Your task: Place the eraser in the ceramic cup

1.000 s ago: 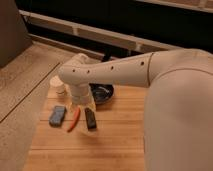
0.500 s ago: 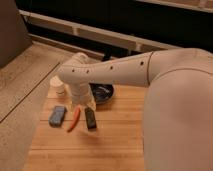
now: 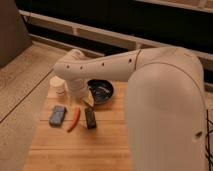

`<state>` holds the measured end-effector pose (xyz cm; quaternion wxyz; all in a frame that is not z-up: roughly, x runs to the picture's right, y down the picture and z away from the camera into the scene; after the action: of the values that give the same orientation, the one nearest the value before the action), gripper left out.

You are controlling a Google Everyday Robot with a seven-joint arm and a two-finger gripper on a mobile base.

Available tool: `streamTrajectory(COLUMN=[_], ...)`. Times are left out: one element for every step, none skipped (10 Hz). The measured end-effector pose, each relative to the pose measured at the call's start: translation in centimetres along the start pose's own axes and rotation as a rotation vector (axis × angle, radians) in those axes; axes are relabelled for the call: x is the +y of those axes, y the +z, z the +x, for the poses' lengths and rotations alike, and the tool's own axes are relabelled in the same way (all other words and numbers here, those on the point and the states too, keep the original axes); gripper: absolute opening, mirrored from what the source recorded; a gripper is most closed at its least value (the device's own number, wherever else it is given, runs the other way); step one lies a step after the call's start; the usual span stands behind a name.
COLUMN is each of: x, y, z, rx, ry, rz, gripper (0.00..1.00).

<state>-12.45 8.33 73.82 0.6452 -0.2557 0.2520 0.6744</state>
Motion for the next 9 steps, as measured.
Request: streamTrajectory(x=[-0.1, -0.8, -1.4, -2.0, -3.0, -3.5, -4.1, -4.6, -4.5], y=[0.7, 2.0, 2.5, 2.9, 3.2, 3.4, 3.6, 3.9, 4.1], z=[0.1, 0.0, -0.2, -0.3, -0.7, -0.9, -1.0, -1.1, -1.0], rx=[0.038, 0.099, 0.125, 0.146, 0.167, 0.176, 0.188, 0.198, 0.207], ry=[0.024, 0.079, 0.105, 0.126, 0.151, 0.161, 0.169, 0.166, 0.151], rz=[-0.022, -0.051, -0.053, -0.045, -0.028, -0.017, 0.006, 0.040, 0.079], gripper=[0.65, 0.65, 0.65, 0.65, 0.65, 0.65, 0.65, 0.65, 0.65])
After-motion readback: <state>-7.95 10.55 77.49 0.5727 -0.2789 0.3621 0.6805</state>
